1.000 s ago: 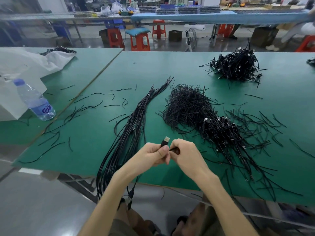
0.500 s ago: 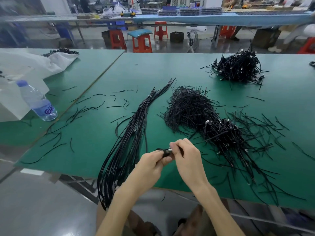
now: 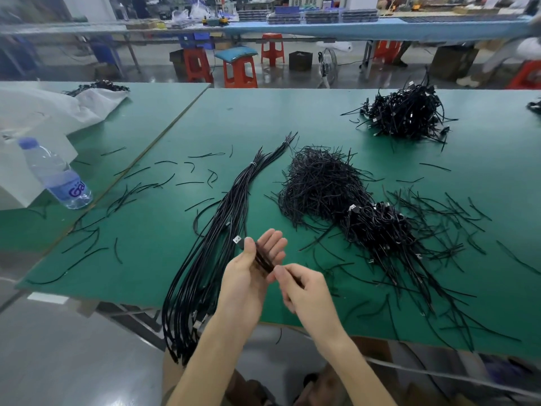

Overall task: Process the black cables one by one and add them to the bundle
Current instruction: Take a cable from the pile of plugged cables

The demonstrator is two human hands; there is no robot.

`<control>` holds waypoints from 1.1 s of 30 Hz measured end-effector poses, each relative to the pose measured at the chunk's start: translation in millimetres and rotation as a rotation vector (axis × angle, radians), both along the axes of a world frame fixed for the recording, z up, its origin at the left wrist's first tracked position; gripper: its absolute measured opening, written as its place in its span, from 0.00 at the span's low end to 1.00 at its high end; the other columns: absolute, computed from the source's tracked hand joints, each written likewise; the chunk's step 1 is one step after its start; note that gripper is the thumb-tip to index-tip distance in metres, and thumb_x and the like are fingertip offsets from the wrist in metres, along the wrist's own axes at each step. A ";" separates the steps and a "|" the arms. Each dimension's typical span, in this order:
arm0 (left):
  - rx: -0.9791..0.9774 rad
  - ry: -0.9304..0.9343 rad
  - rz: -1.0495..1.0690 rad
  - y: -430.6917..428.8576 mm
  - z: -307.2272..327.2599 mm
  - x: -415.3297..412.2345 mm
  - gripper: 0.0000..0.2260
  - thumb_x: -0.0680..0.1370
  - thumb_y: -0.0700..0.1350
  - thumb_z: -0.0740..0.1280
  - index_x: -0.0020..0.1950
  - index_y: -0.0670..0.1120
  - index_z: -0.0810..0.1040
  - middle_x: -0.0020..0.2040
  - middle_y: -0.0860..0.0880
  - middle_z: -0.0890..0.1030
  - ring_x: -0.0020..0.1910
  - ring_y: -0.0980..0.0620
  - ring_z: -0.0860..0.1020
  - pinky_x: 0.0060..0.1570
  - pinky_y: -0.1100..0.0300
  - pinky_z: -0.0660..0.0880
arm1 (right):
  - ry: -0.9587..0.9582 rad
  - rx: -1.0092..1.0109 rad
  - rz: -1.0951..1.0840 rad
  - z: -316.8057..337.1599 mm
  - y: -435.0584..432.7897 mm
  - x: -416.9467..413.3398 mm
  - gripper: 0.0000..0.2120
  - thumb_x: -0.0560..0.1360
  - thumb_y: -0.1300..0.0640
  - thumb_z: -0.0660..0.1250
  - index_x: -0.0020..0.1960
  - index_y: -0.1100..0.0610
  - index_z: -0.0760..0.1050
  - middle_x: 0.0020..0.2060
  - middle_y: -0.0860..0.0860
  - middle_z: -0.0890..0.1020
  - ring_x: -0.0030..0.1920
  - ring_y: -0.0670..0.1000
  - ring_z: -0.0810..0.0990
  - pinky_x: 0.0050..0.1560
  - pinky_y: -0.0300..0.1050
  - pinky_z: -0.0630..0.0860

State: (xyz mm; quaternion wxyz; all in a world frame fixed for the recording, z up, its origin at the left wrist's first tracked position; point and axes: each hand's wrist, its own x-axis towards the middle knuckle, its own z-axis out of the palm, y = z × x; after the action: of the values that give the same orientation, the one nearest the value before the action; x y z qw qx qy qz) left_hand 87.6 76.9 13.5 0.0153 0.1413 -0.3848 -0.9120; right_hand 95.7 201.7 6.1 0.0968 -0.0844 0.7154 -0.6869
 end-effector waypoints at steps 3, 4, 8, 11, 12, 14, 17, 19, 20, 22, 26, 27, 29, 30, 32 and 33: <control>0.020 -0.046 0.006 -1.4 0.1 3.1 0.14 0.81 0.52 0.62 0.55 0.43 0.79 0.37 0.54 0.75 0.31 0.56 0.73 0.37 0.61 0.71 | -0.072 -0.013 0.006 -8.1 0.7 0.7 0.16 0.80 0.47 0.68 0.42 0.58 0.82 0.25 0.49 0.70 0.27 0.47 0.65 0.29 0.40 0.63; 0.014 -0.039 0.022 -1.9 -1.0 4.3 0.12 0.82 0.52 0.62 0.53 0.43 0.77 0.34 0.54 0.72 0.29 0.56 0.70 0.35 0.61 0.69 | -0.056 0.033 -0.001 -9.7 1.8 -0.4 0.16 0.79 0.46 0.69 0.41 0.57 0.82 0.25 0.48 0.71 0.27 0.46 0.66 0.30 0.41 0.64; -0.011 0.011 0.029 -3.5 0.7 5.2 0.13 0.81 0.52 0.61 0.45 0.44 0.74 0.31 0.53 0.65 0.27 0.57 0.60 0.29 0.65 0.65 | 0.038 0.233 -0.050 -10.9 8.0 -2.7 0.07 0.75 0.45 0.74 0.45 0.48 0.82 0.38 0.45 0.83 0.39 0.42 0.80 0.43 0.44 0.78; -0.066 0.046 0.017 -2.8 2.3 5.6 0.14 0.81 0.53 0.62 0.43 0.44 0.76 0.31 0.53 0.64 0.27 0.57 0.59 0.29 0.65 0.62 | 0.095 0.245 -0.002 -8.0 7.8 -0.5 0.12 0.76 0.49 0.74 0.59 0.42 0.79 0.49 0.39 0.83 0.51 0.42 0.81 0.53 0.41 0.78; -0.094 0.041 0.016 -1.9 2.9 5.8 0.14 0.81 0.54 0.62 0.42 0.45 0.76 0.31 0.53 0.64 0.27 0.57 0.59 0.30 0.64 0.61 | 0.119 0.229 0.024 -6.5 7.1 0.1 0.17 0.77 0.51 0.74 0.64 0.42 0.78 0.52 0.38 0.82 0.55 0.41 0.80 0.55 0.37 0.76; -0.124 0.026 0.007 1.7 4.8 6.3 0.15 0.80 0.54 0.62 0.41 0.46 0.76 0.31 0.54 0.65 0.27 0.57 0.59 0.30 0.64 0.61 | 0.122 0.175 0.080 -2.2 4.8 0.6 0.25 0.76 0.55 0.74 0.71 0.42 0.74 0.56 0.36 0.80 0.59 0.40 0.78 0.58 0.33 0.74; -0.061 0.018 -0.004 9.7 4.3 9.4 0.15 0.80 0.53 0.63 0.42 0.44 0.76 0.31 0.53 0.66 0.27 0.57 0.61 0.26 0.66 0.68 | 0.091 0.144 0.072 1.2 4.6 0.0 0.28 0.75 0.57 0.76 0.72 0.41 0.73 0.58 0.36 0.81 0.56 0.41 0.79 0.59 0.35 0.75; -0.026 0.033 -0.010 12.2 0.7 12.3 0.16 0.82 0.52 0.62 0.42 0.43 0.78 0.31 0.51 0.67 0.28 0.56 0.65 0.34 0.60 0.79 | 0.066 0.128 0.070 2.9 7.1 -0.9 0.27 0.75 0.56 0.75 0.71 0.43 0.74 0.58 0.39 0.82 0.54 0.41 0.80 0.60 0.41 0.77; -0.026 0.044 -0.015 11.9 -1.6 13.8 0.16 0.83 0.52 0.61 0.43 0.43 0.79 0.31 0.51 0.68 0.29 0.55 0.68 0.40 0.56 0.81 | 0.061 0.118 0.087 3.8 8.9 -1.3 0.26 0.75 0.55 0.75 0.72 0.44 0.74 0.57 0.40 0.82 0.55 0.42 0.80 0.61 0.43 0.78; -0.012 0.062 -0.029 10.6 -5.7 17.5 0.15 0.81 0.52 0.62 0.43 0.43 0.80 0.32 0.50 0.70 0.33 0.53 0.71 0.47 0.54 0.81 | 0.074 0.090 0.121 4.2 14.3 -2.8 0.26 0.75 0.55 0.75 0.72 0.48 0.75 0.56 0.41 0.81 0.58 0.44 0.80 0.64 0.43 0.76; 0.023 0.079 -0.067 9.6 -9.6 23.0 0.15 0.82 0.50 0.62 0.42 0.44 0.82 0.35 0.48 0.74 0.38 0.51 0.76 0.47 0.56 0.81 | 0.073 0.128 0.168 1.5 17.5 -4.4 0.30 0.72 0.54 0.77 0.73 0.49 0.74 0.56 0.40 0.80 0.60 0.42 0.78 0.64 0.38 0.73; 0.028 0.081 -0.072 9.8 -9.6 23.5 0.15 0.82 0.49 0.62 0.42 0.44 0.82 0.36 0.48 0.76 0.39 0.51 0.77 0.47 0.56 0.81 | 0.073 0.147 0.167 0.2 15.7 -3.7 0.32 0.71 0.54 0.78 0.73 0.48 0.74 0.56 0.40 0.79 0.60 0.41 0.77 0.62 0.38 0.73; 0.031 0.070 -0.094 11.1 -7.9 23.4 0.14 0.82 0.47 0.61 0.43 0.44 0.82 0.40 0.46 0.78 0.41 0.50 0.78 0.49 0.55 0.81 | 0.095 0.159 0.110 -3.1 12.6 -2.7 0.29 0.71 0.55 0.79 0.69 0.45 0.77 0.54 0.40 0.79 0.59 0.40 0.78 0.62 0.38 0.74; 0.020 0.063 -0.108 11.7 -5.8 23.2 0.14 0.82 0.47 0.61 0.44 0.43 0.81 0.41 0.45 0.78 0.41 0.50 0.78 0.50 0.55 0.81 | 0.115 0.156 0.059 -4.4 11.9 -2.9 0.25 0.71 0.54 0.79 0.66 0.44 0.79 0.53 0.41 0.80 0.58 0.41 0.79 0.62 0.39 0.75; -0.024 0.052 -0.129 13.9 -0.6 23.0 0.12 0.82 0.47 0.61 0.46 0.40 0.77 0.41 0.43 0.77 0.41 0.49 0.78 0.51 0.55 0.80 | 0.134 0.137 -0.018 -6.3 11.4 -3.1 0.18 0.72 0.55 0.78 0.60 0.44 0.82 0.50 0.42 0.81 0.56 0.43 0.81 0.60 0.41 0.77; -0.049 0.046 -0.128 15.3 1.8 22.7 0.11 0.83 0.46 0.61 0.48 0.40 0.75 0.41 0.43 0.76 0.41 0.48 0.77 0.52 0.54 0.80 | 0.137 0.125 -0.032 -7.7 11.1 -2.8 0.16 0.73 0.56 0.77 0.60 0.45 0.83 0.49 0.42 0.81 0.55 0.44 0.81 0.59 0.42 0.78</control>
State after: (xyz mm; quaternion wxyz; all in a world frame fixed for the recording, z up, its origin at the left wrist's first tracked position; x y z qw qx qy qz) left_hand 110.3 92.2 15.3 -0.0307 0.0952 -0.4149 -0.9043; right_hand 92.9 212.8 -1.6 0.0418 -0.1135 0.7630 -0.6350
